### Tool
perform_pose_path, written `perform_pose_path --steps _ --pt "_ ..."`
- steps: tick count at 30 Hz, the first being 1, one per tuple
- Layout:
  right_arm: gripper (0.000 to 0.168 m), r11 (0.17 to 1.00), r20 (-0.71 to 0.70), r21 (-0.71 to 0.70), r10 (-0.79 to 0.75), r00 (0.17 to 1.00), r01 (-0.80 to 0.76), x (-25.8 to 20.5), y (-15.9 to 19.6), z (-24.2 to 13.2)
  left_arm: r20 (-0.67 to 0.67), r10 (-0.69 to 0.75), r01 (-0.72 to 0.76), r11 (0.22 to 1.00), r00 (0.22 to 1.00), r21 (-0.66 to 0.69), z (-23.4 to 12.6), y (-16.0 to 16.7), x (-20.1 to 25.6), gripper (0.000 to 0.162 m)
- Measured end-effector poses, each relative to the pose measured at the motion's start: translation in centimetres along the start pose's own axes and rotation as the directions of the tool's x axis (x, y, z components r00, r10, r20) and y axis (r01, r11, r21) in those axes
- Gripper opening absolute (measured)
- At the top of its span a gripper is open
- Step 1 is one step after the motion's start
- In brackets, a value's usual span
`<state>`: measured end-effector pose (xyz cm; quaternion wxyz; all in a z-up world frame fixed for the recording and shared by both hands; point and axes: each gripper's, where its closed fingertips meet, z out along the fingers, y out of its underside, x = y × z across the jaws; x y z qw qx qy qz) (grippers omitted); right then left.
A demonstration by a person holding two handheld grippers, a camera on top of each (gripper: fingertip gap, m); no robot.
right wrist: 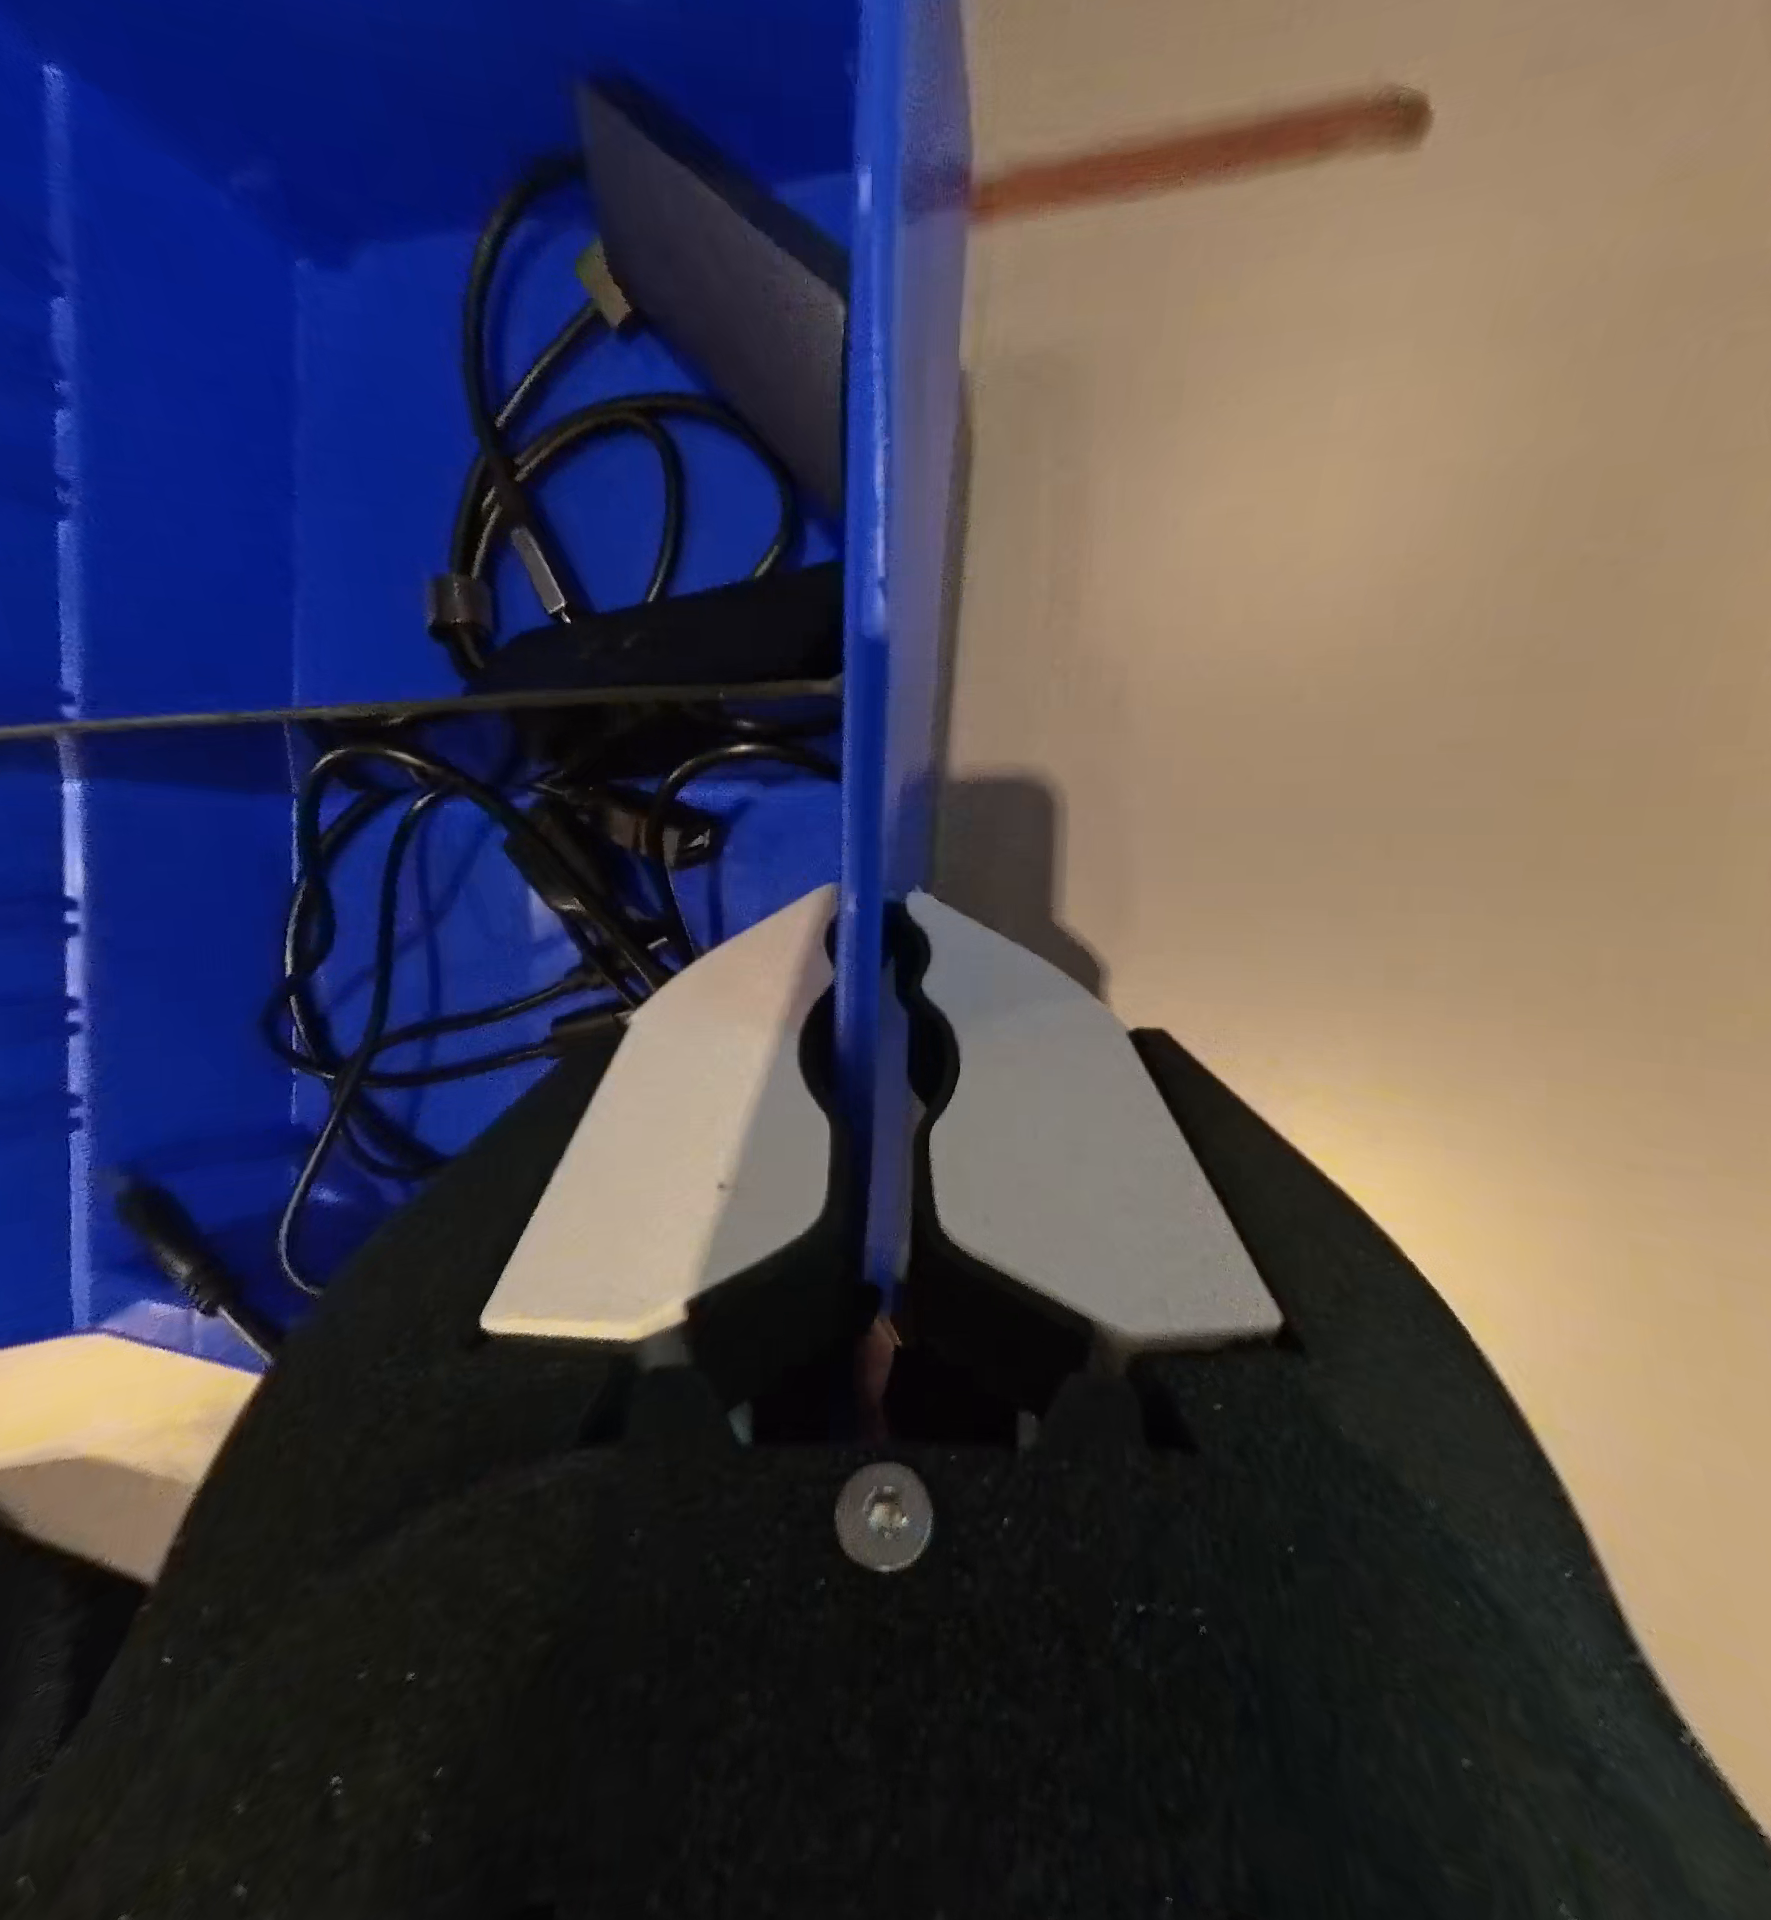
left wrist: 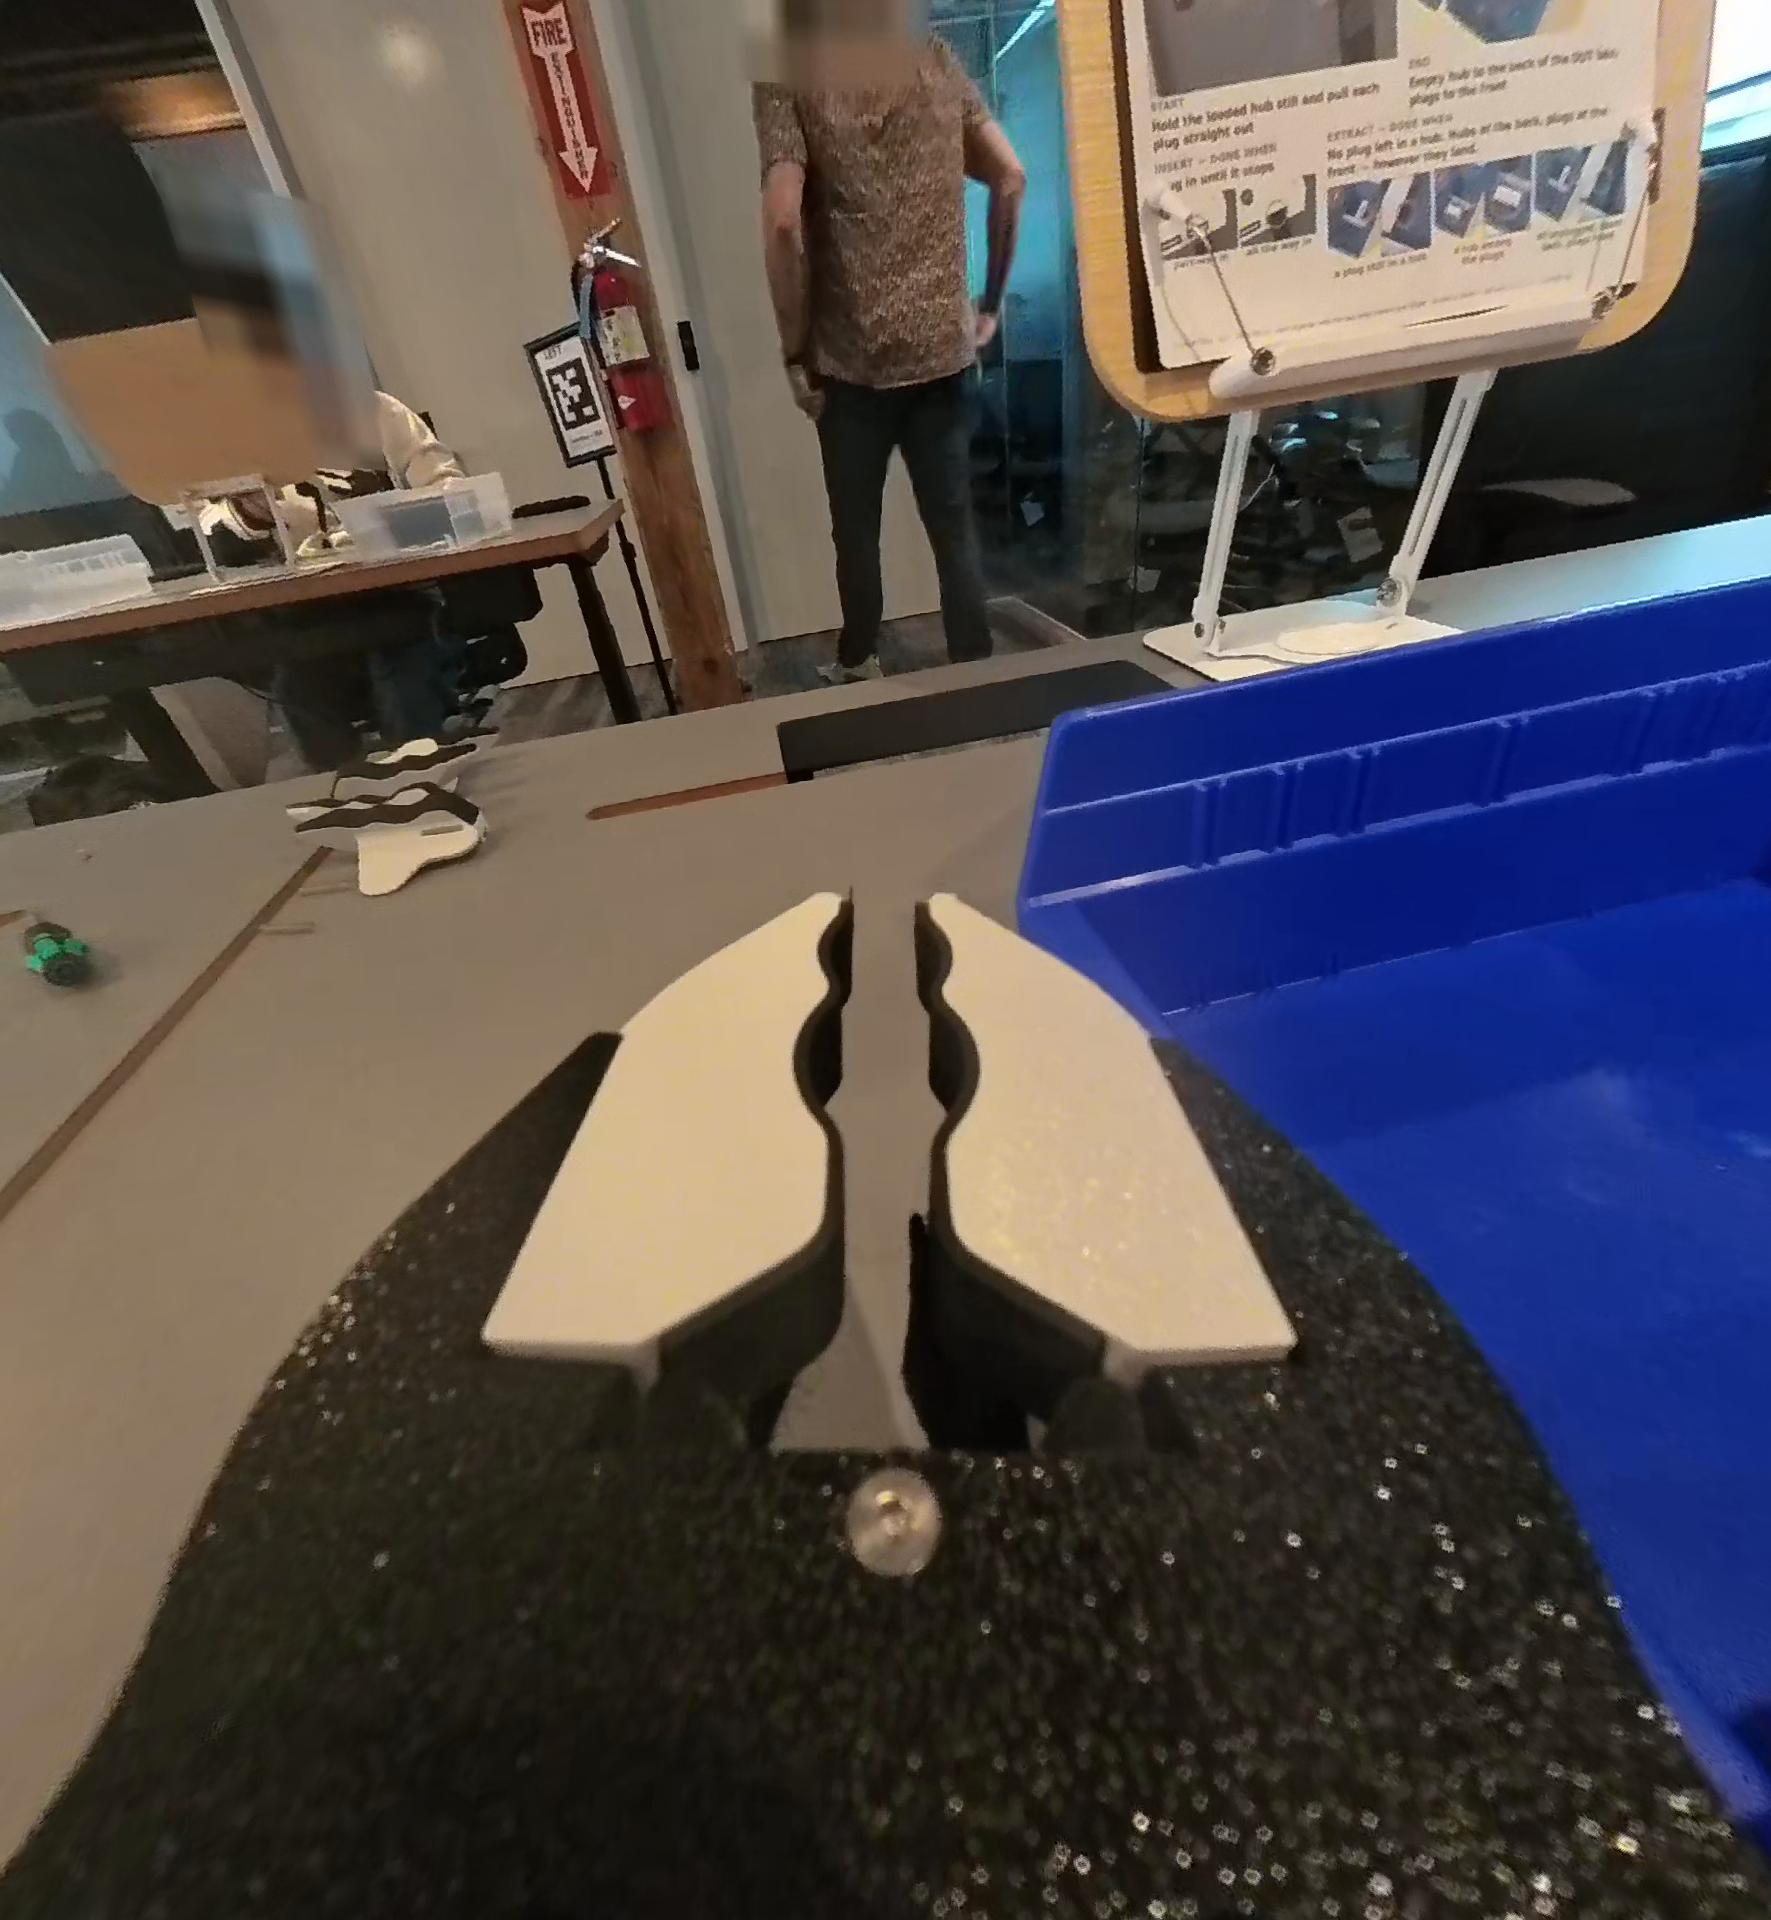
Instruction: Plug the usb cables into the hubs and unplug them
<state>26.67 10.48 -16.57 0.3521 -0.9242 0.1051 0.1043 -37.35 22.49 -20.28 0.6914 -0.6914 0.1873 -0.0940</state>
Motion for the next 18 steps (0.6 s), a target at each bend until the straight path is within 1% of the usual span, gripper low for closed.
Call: perform_pose_path --steps 4,7,9,11,14,16,18 --pt "0.005 0.994 0.097 0.088 -0.079 0.992 0.071 -6.6 -4.2 -1.9 0.022 0.001 -0.001 1.0 1.0 -0.001 0.0 0.0 -0.3 0.011" --pt "0.006 0.972 0.141 0.148 -0.204 0.969 0.183 -13.2 -7.2 -2.4 0.02 -0.008 0.008 1.0 1.0 0.013 -0.1 -0.3 -0.4 0.011" --pt "0.006 0.956 0.191 0.167 -0.27 0.944 0.24 -18.1 -8.5 -1.9 -0.002 -0.021 0.021 0.999 1.0 0.047 -0.3 -0.8 -0.1 0.011" --pt "0.005 0.943 0.243 0.17 -0.321 0.916 0.286 -23.2 -9.4 -0.8 -0.004 -0.023 0.024 0.998 1.0 0.065 -0.5 -1.2 0.1 0.01" --pt "0.005 0.916 0.296 0.189 -0.397 0.869 0.354 -31.3 -11.0 1.6 0.029 -0.013 0.01 0.996 1.0 0.09 -0.7 -1.6 -0.2 0.01" --pt "0.005 0.899 0.328 0.202 -0.437 0.837 0.39 -37.0 -12.1 3.8 0.072 -0.002 -0.01 0.987 0.997 0.163 -1.4 -2.9 -0.7 0.006" --pt "0.005 0.889 0.365 0.197 -0.458 0.811 0.414 -42.6 -12.7 6.5 0.104 0.006 -0.031 0.97 0.995 0.242 -2.3 -4.1 -1.0 0.005"
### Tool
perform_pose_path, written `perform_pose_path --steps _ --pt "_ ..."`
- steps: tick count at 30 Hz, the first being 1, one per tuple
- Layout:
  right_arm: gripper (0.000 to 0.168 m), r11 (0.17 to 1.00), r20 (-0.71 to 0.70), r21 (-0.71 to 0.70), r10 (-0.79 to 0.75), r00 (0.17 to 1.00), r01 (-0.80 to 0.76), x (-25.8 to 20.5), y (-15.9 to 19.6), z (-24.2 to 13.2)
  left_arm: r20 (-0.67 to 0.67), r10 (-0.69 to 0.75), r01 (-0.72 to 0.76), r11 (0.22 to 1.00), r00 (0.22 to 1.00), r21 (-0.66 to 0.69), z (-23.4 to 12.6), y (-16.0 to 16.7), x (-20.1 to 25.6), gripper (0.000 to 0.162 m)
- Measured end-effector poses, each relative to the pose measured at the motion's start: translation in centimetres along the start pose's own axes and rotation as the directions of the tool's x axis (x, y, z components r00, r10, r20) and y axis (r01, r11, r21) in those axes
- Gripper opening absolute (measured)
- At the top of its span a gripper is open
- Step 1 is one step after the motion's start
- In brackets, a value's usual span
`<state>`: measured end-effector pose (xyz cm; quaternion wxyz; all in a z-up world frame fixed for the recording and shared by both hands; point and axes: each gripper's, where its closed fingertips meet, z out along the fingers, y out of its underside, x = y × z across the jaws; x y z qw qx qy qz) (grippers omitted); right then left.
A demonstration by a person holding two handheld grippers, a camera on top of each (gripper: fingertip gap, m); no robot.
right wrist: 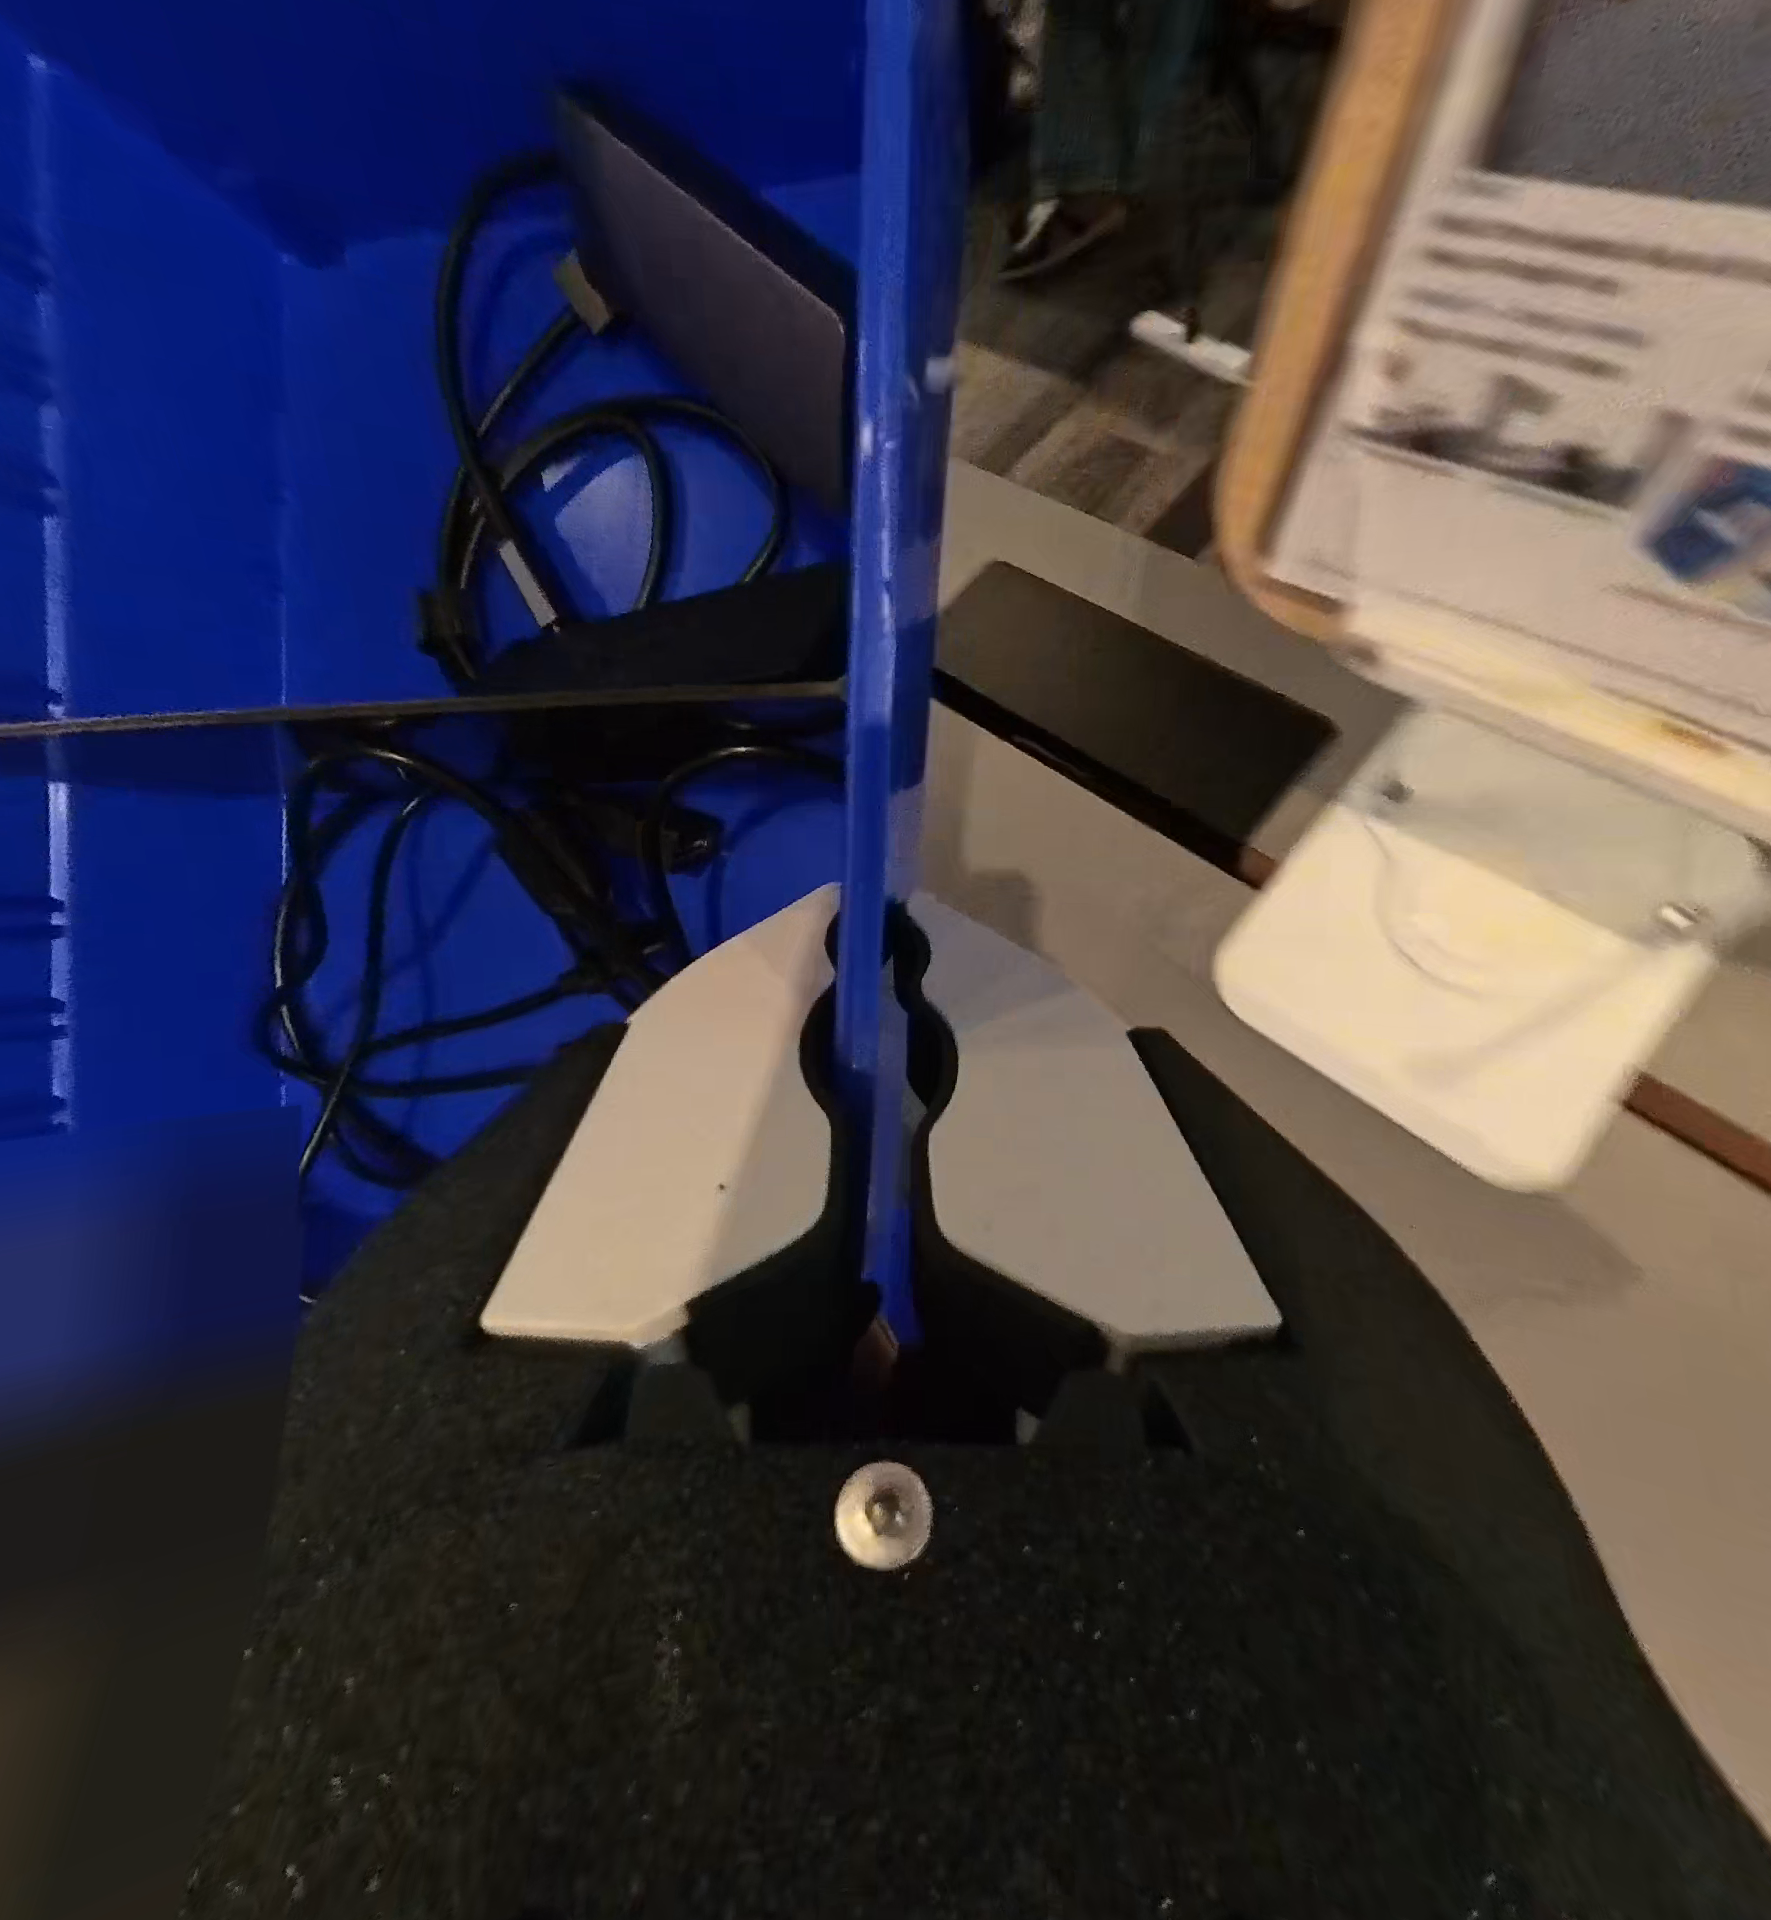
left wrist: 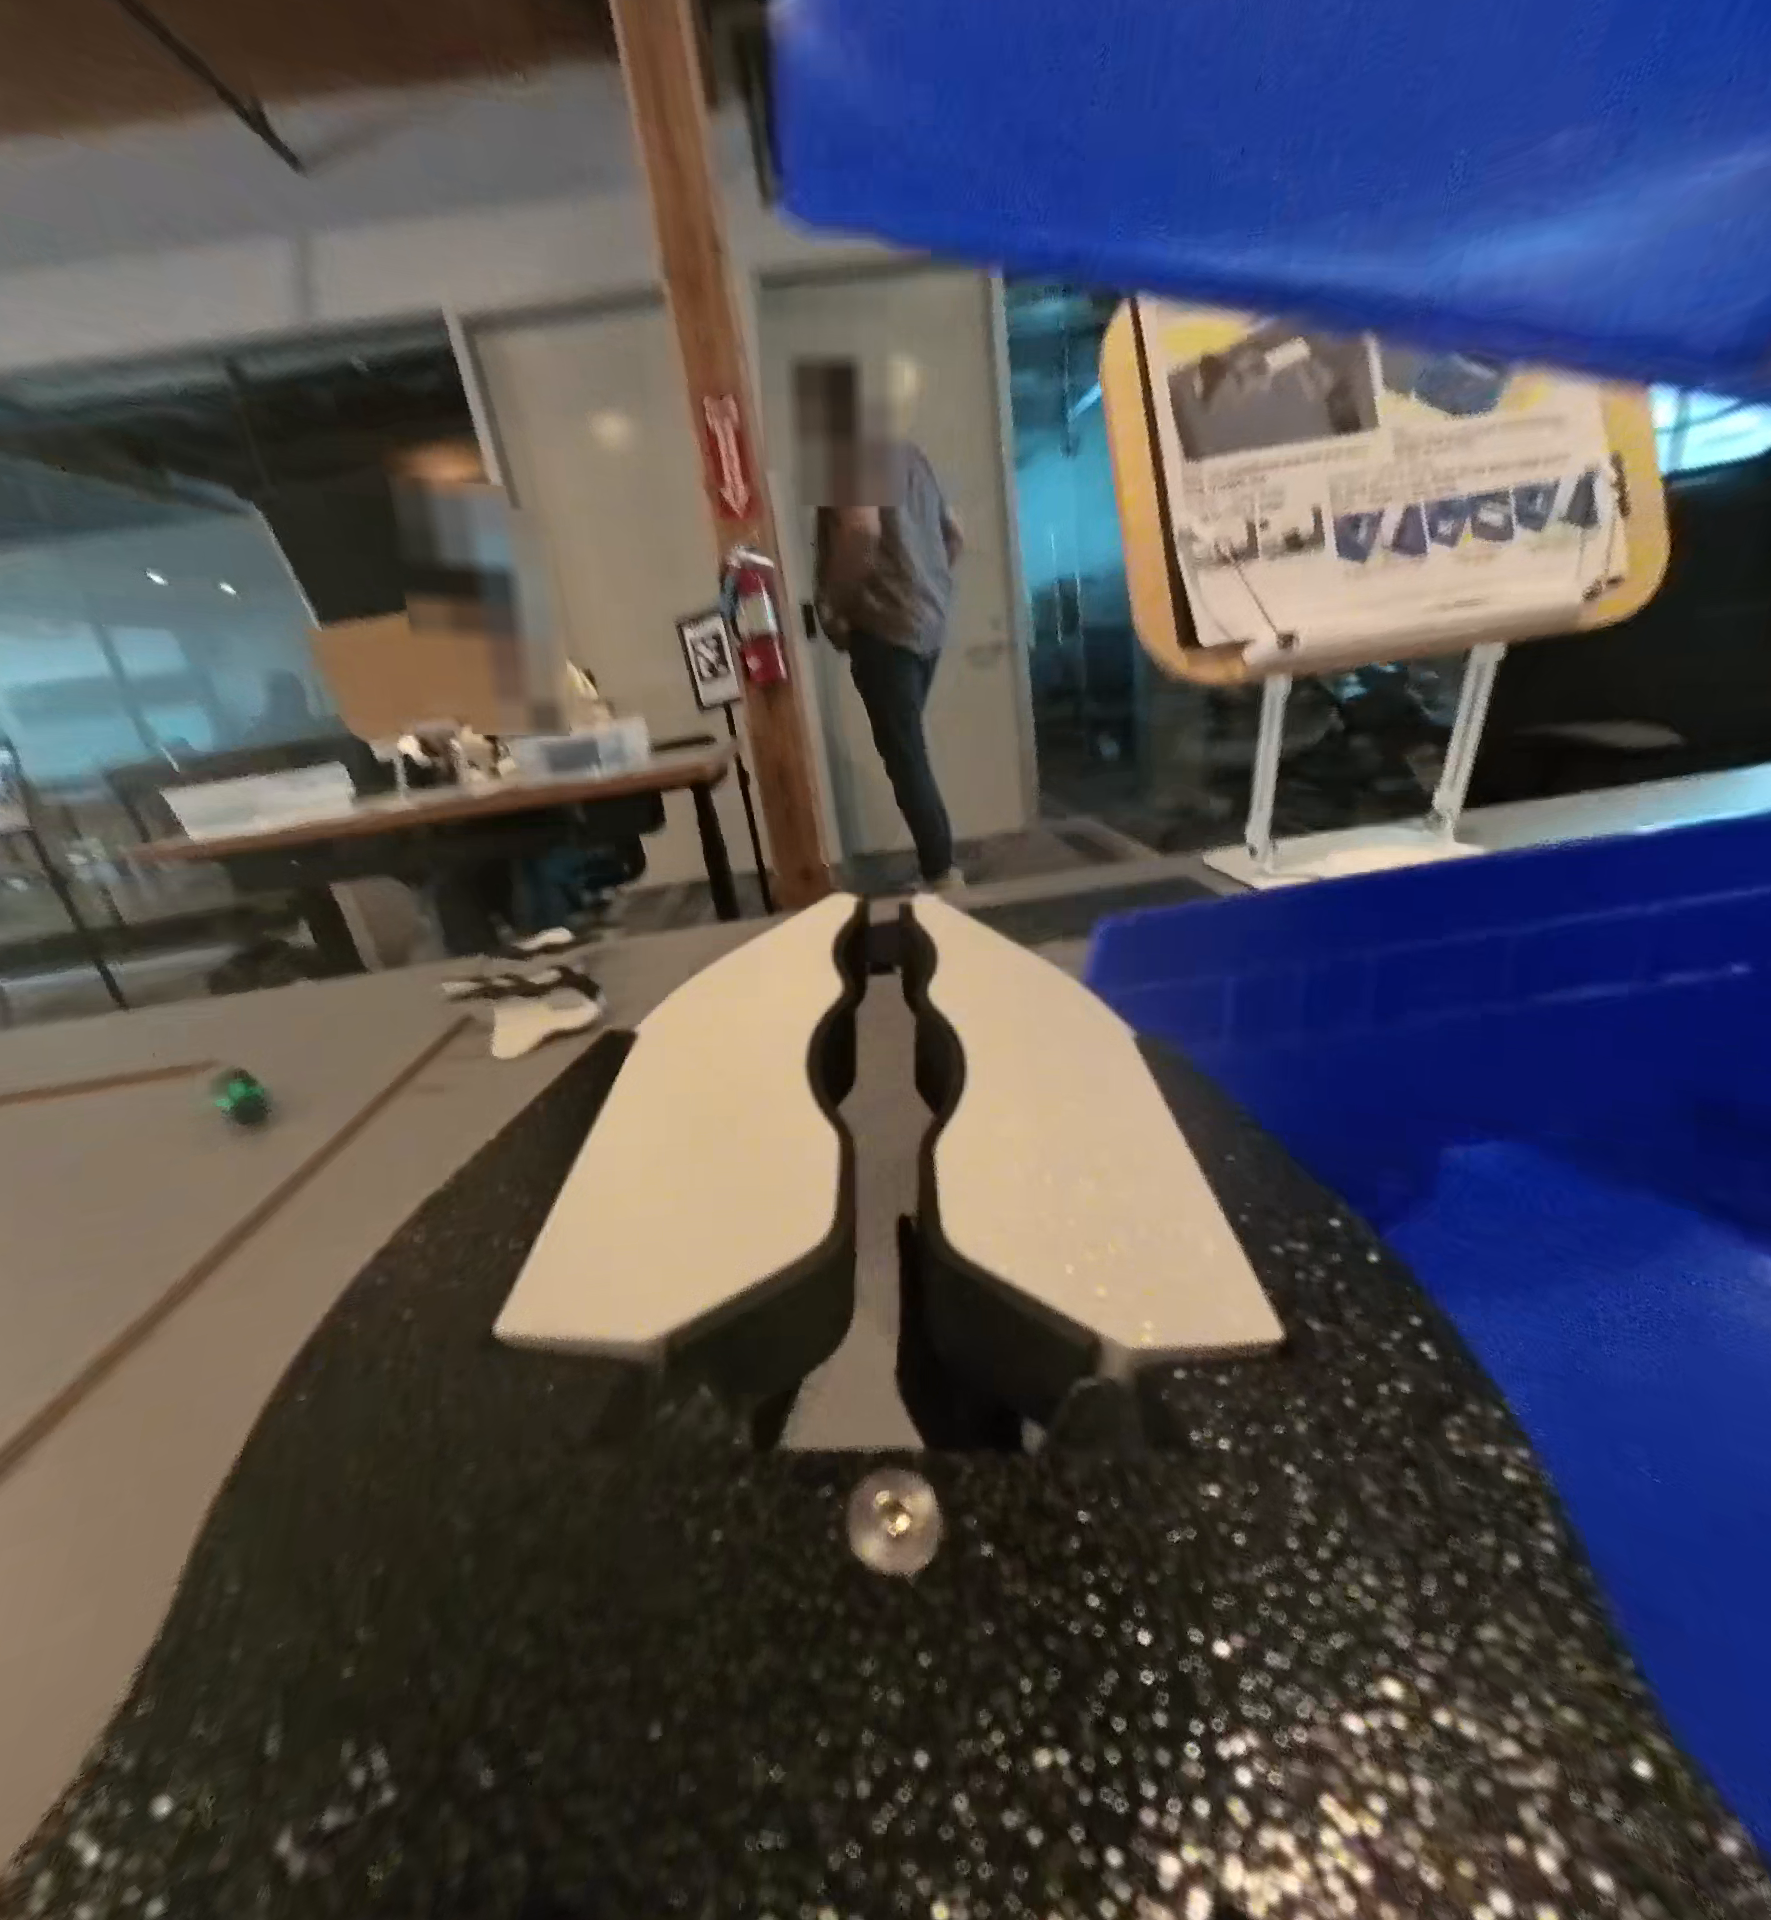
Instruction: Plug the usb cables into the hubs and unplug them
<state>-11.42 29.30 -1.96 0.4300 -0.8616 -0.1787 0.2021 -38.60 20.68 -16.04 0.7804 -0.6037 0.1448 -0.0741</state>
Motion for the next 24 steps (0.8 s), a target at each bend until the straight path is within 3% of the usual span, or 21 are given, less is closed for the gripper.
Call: perform_pose_path --steps 6,13,18,24 --pt "0.005 0.997 0.079 -0.071 -0.028 0.997 0.034 -7.8 -3.2 13.8 0.109 0.072 -0.088 0.986 0.991 0.144 -1.5 -2.6 -1.3 0.0" --pt "0.006 0.97 0.04 -0.245 0.025 0.999 -0.014 -10.8 0.6 25.7 0.162 0.105 -0.13 0.98 0.981 0.153 -1.8 -2.8 -1.7 0.0" --pt "0.005 0.937 0.008 -0.342 0.074 0.997 -0.067 -11.3 5.7 30.0 0.144 0.116 -0.137 0.98 0.983 0.142 -1.6 -2.5 -1.3 0.0" --pt "0.006 0.909 -0.069 -0.41 0.058 0.996 -0.082 -11.5 9.3 31.1 0.171 0.107 -0.129 0.984 0.979 0.121 -1.6 -2.2 -2.1 0.0"
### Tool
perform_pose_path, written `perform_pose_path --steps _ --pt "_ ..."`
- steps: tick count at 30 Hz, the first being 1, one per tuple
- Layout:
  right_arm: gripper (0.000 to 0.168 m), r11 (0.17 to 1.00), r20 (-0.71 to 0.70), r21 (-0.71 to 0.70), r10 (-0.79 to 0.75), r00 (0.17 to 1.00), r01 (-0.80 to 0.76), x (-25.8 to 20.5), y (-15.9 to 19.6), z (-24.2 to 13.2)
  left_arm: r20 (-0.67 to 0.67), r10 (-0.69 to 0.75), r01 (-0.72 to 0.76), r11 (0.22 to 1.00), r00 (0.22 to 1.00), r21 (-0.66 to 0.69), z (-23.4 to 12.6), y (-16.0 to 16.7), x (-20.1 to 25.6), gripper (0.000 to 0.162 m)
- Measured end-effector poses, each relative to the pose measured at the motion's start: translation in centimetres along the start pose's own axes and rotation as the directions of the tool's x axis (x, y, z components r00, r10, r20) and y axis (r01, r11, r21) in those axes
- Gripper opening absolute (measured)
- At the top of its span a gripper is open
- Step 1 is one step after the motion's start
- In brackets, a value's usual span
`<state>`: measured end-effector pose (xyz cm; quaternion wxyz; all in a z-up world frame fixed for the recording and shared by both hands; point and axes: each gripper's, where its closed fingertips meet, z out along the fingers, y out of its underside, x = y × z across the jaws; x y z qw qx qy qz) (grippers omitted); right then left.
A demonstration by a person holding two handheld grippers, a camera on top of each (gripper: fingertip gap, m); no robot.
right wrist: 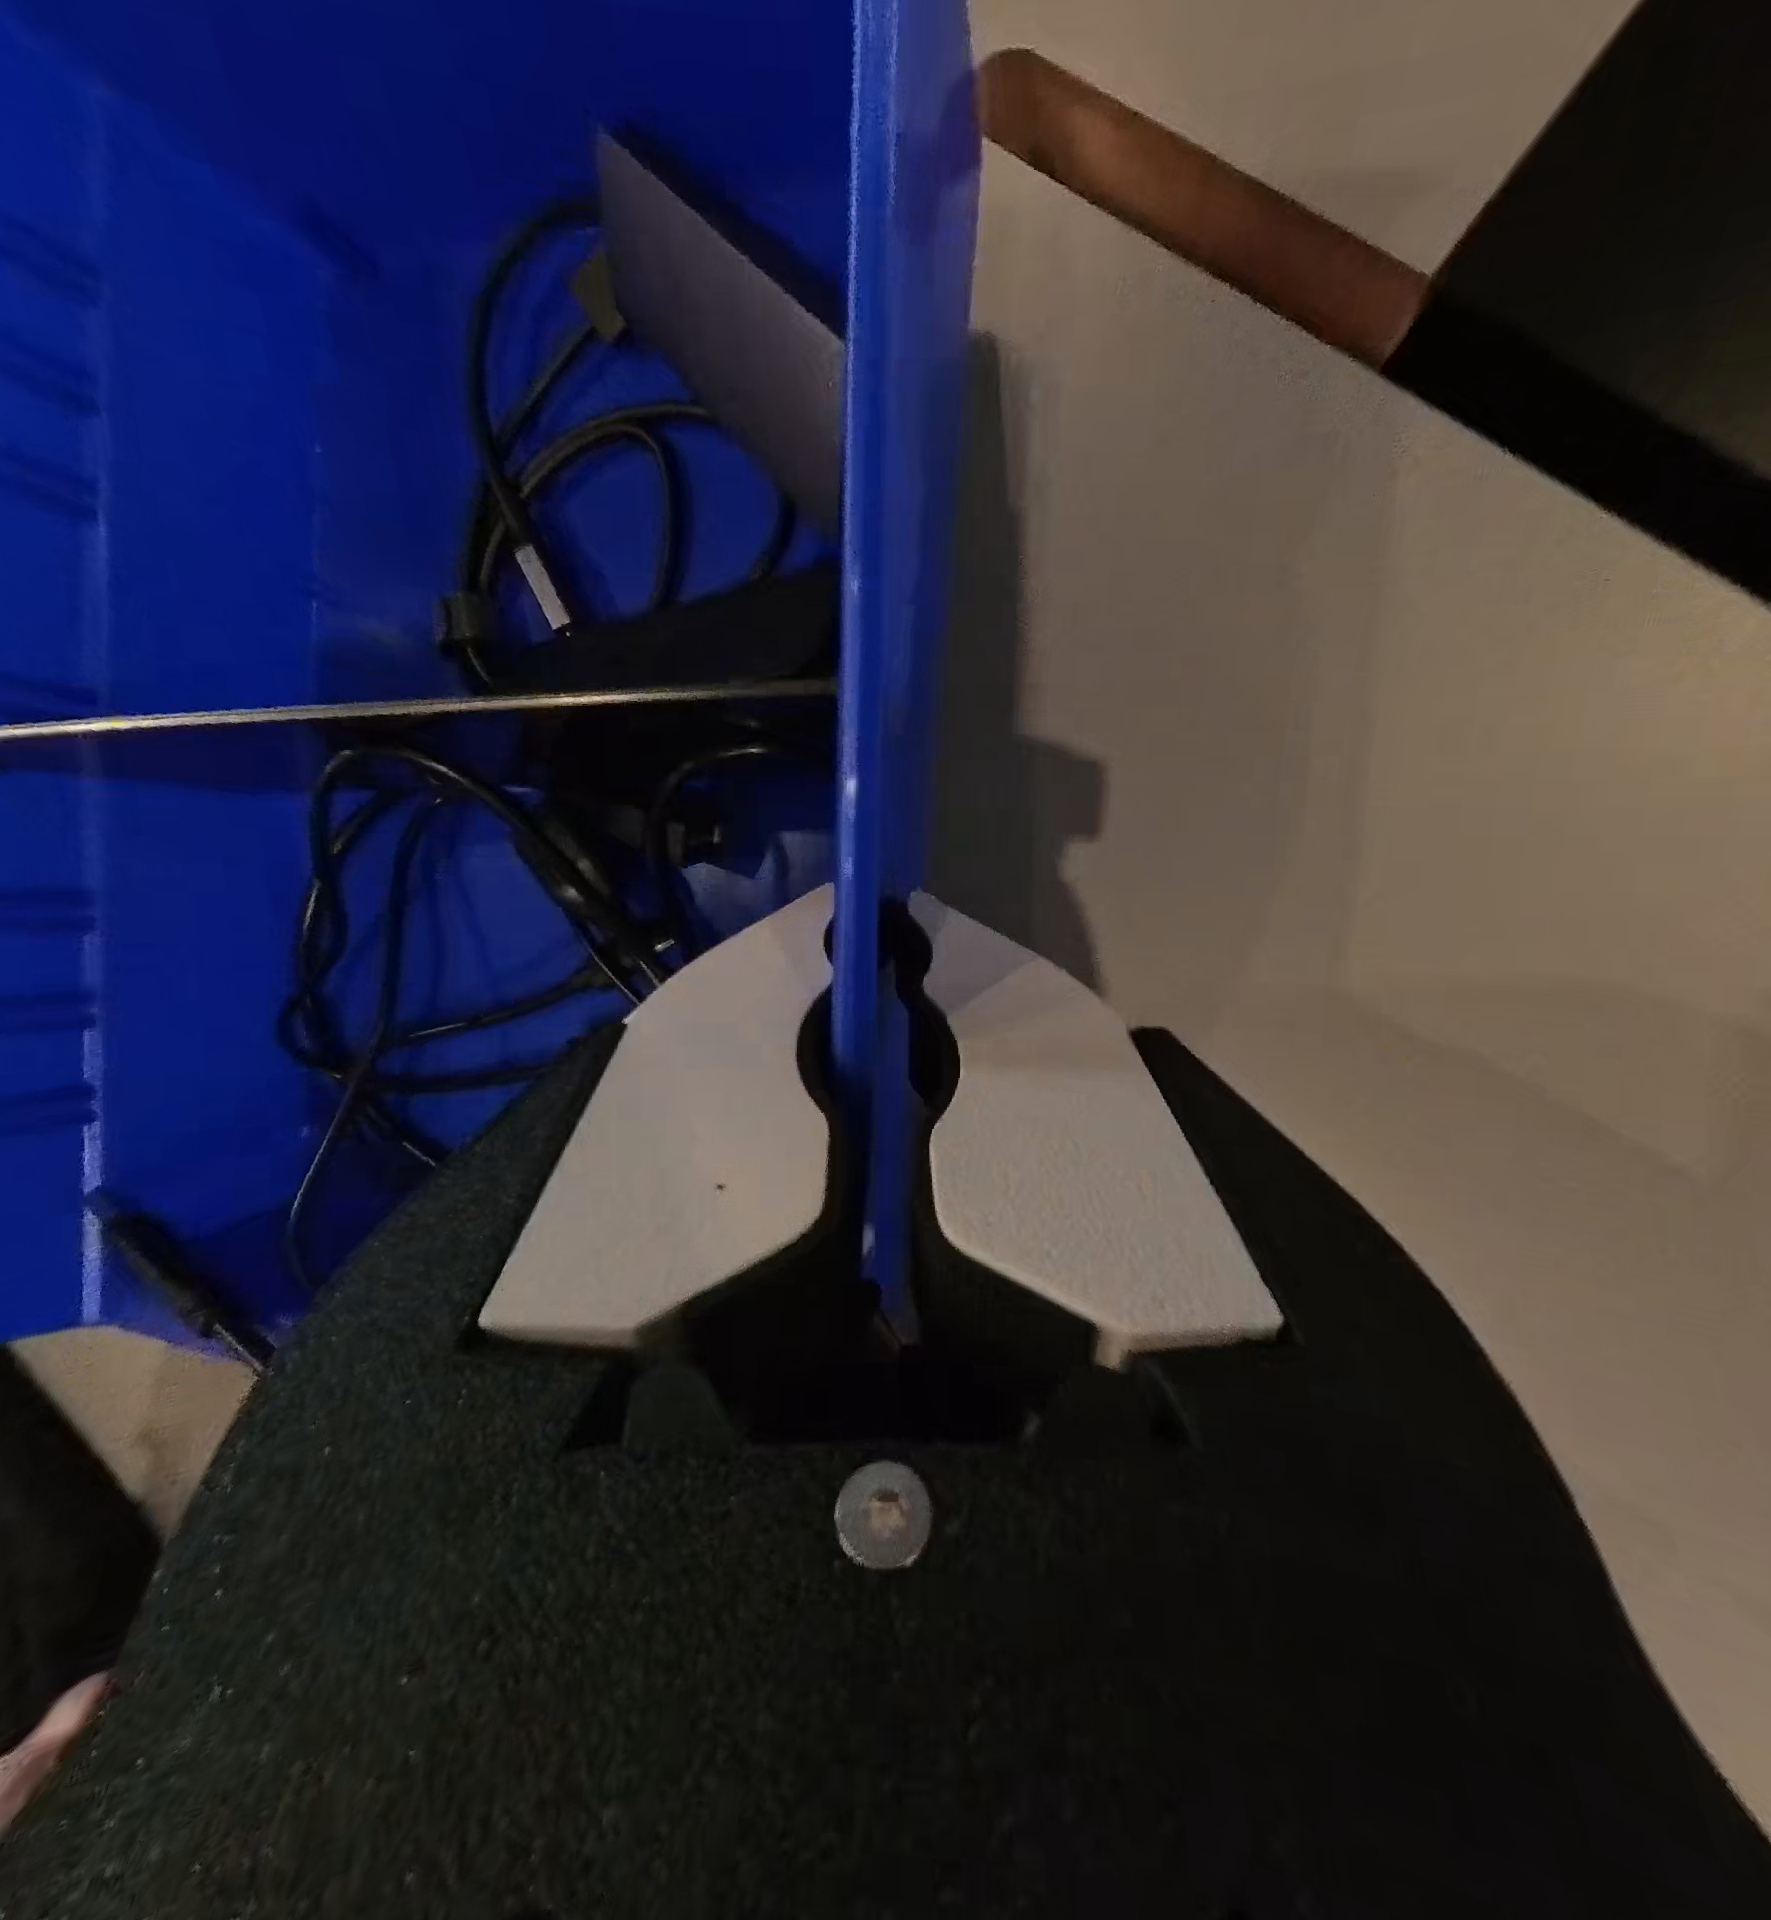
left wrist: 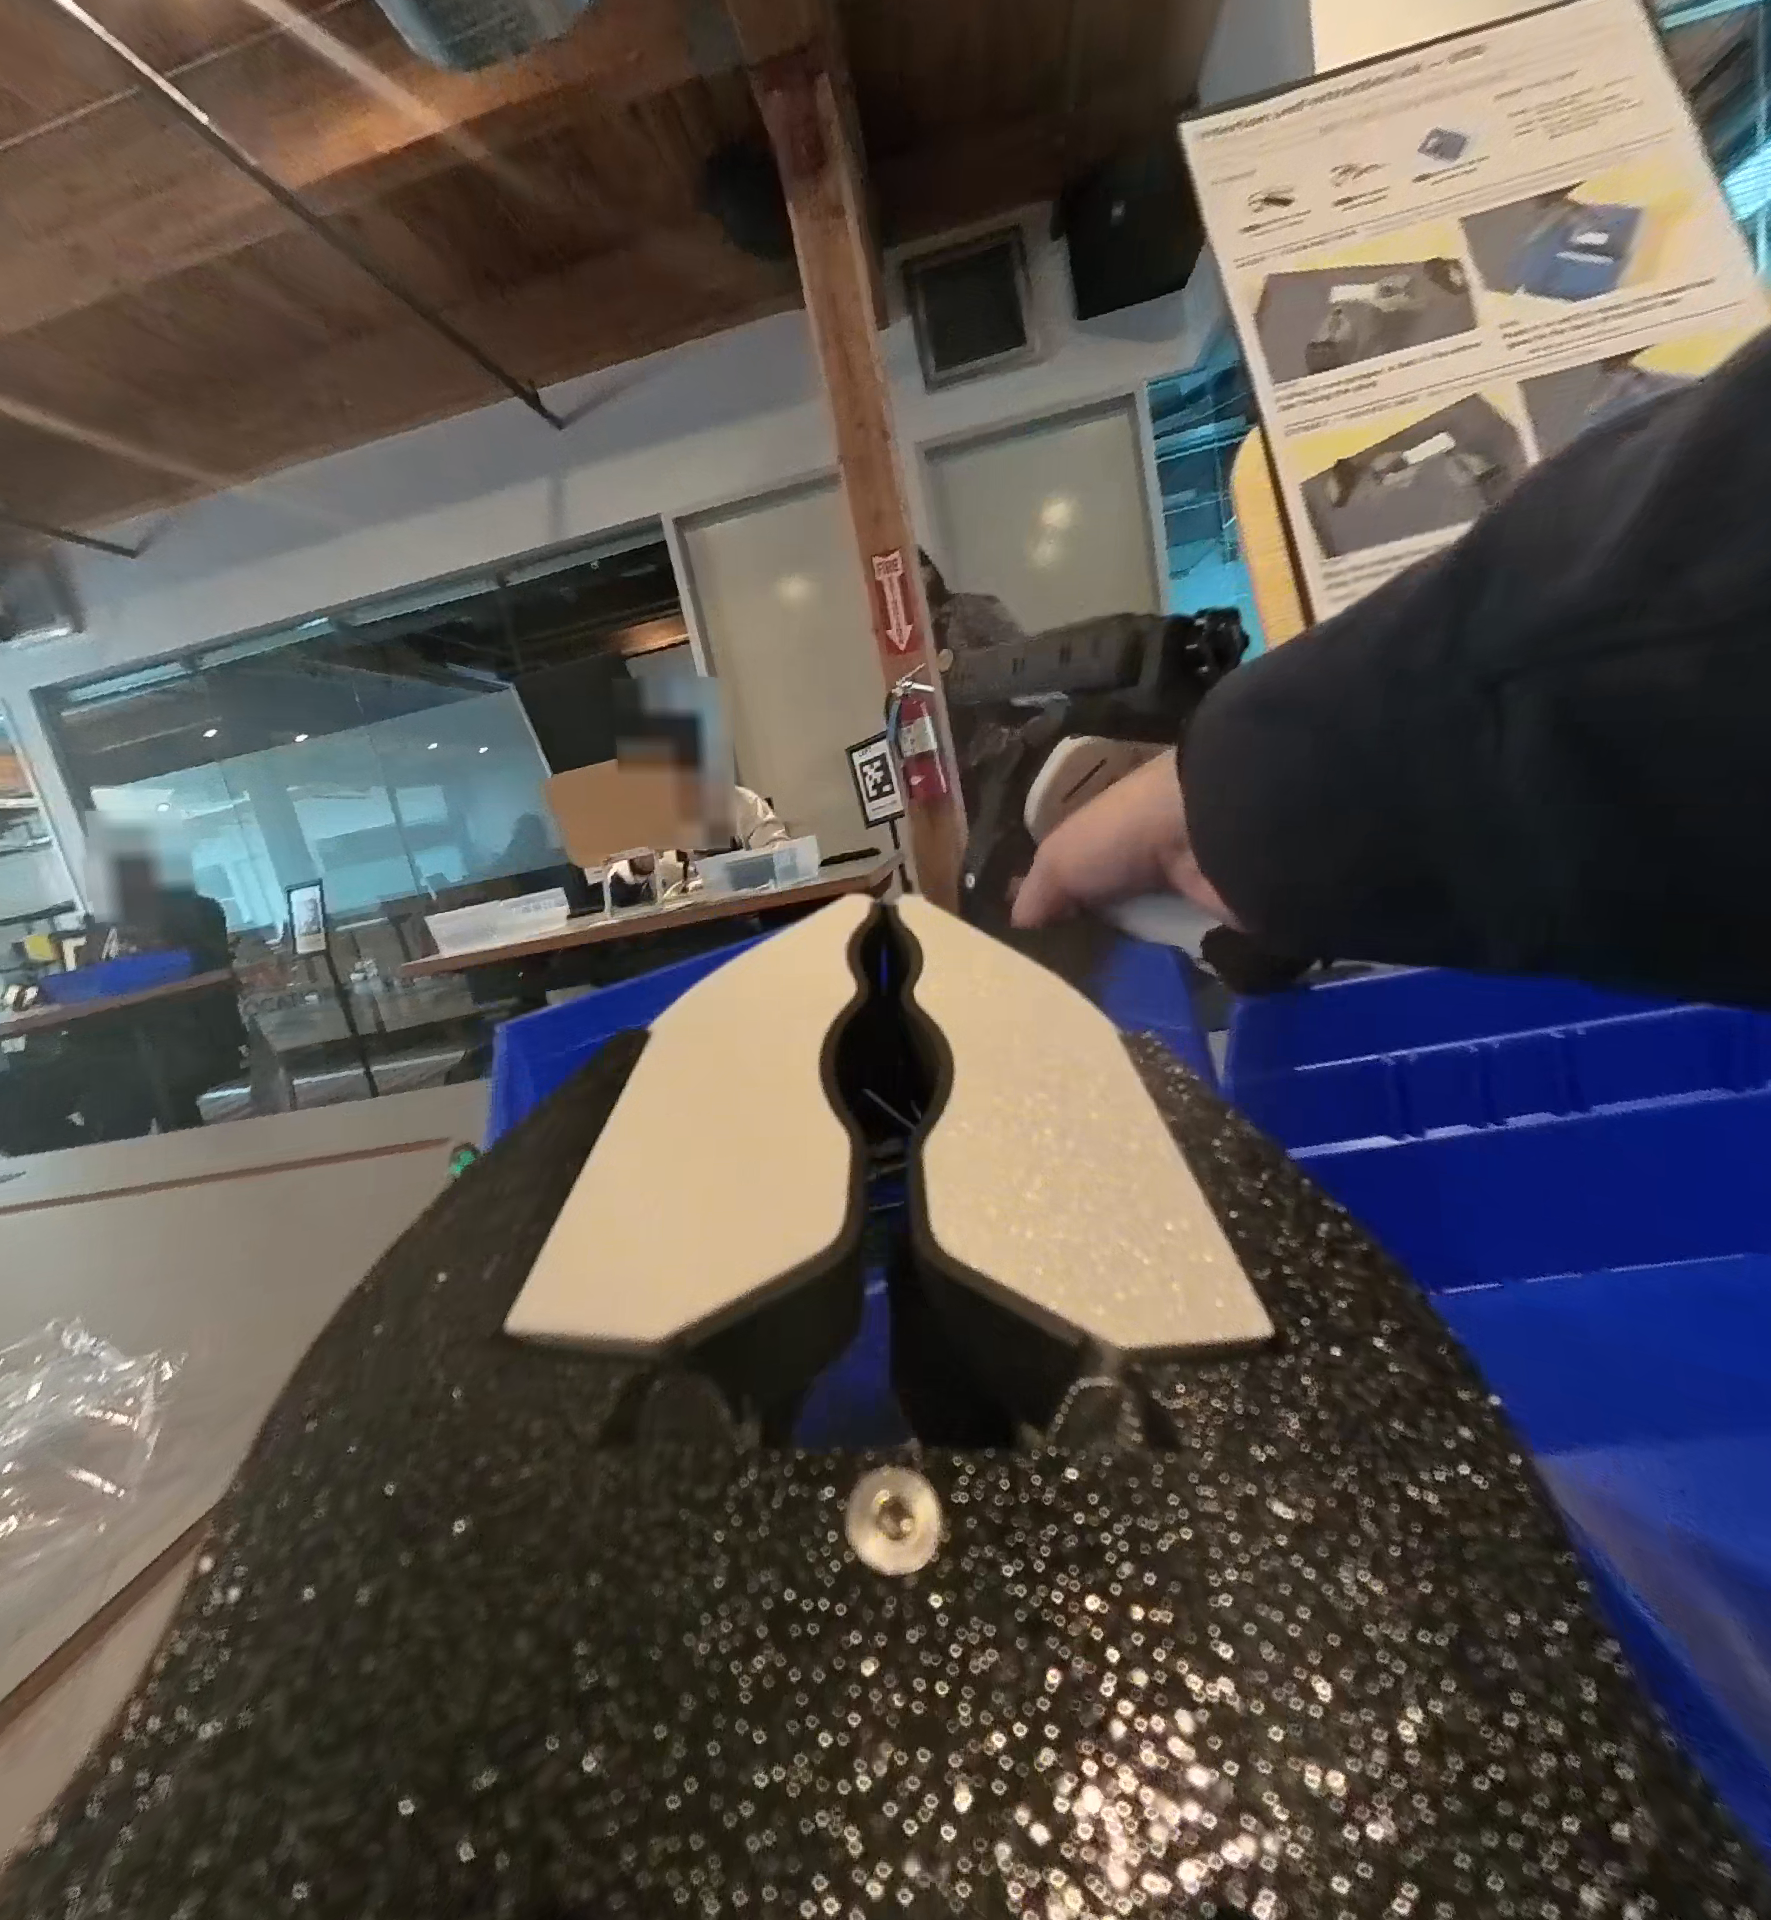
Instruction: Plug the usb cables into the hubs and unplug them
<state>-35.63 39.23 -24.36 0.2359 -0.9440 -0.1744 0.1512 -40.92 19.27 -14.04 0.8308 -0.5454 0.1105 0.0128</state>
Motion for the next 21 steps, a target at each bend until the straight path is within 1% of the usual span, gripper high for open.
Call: perform_pose_path --steps 1,3,7,8,11,13,14,17,19,21 --pt "0.006 1.0 -0.024 -0.001 -0.027 0.999 0.027 0.0 0.1 0.0 0.002 -0.004 0.004 1.0 1.0 -0.006 0.0 0.1 -0.1 0.0" --pt "0.007 0.999 -0.01 -0.025 -0.043 0.999 0.043 -0.3 0.6 0.0 0.003 -0.006 0.006 1.0 1.0 -0.016 0.1 0.3 -0.1 0.0" --pt "0.015 0.999 0.121 -0.038 -0.01 0.993 0.015 -1.1 0.9 0.1 -0.011 0.029 -0.03 0.999 1.0 -0.018 0.1 0.5 0.4 0.0" --pt "0.018 1.0 0.145 -0.015 0.002 0.989 0.0 -1.0 0.6 0.0 -0.014 0.039 -0.04 0.999 0.999 -0.021 0.1 0.5 0.6 0.0" --pt "0.015 0.991 0.242 0.122 0.019 0.97 -0.05 -0.9 -0.9 -1.3 -0.017 0.059 -0.06 0.998 0.998 -0.027 0.2 0.7 0.8 0.0" --pt "0.023 0.979 0.308 0.189 0.02 0.951 -0.082 -0.9 -1.7 -2.5 -0.015 0.062 -0.063 0.997 0.998 -0.035 0.3 0.9 0.7 0.0" --pt "0.027 0.975 0.319 0.209 0.007 0.948 -0.077 -0.7 -1.9 -3.0 -0.015 0.06 -0.061 0.997 0.998 -0.041 0.3 1.0 0.7 0.0" --pt "0.041 0.962 0.367 0.274 -0.106 0.924 0.002 -1.4 -1.9 -5.7 -0.027 0.047 -0.049 0.997 0.999 -0.066 0.4 1.5 0.8 0.0" --pt "0.048 0.94 0.419 0.334 -0.211 0.883 0.066 -2.5 -1.2 -8.9 -0.05 0.042 -0.046 0.995 0.998 -0.083 0.5 1.7 1.1 0.0" --pt "0.056 0.906 0.465 0.406 -0.318 0.826 0.121 -3.6 0.5 -13.0 -0.095 0.046 -0.056 0.992 0.994 -0.112 0.5 2.1 1.8 0.0"
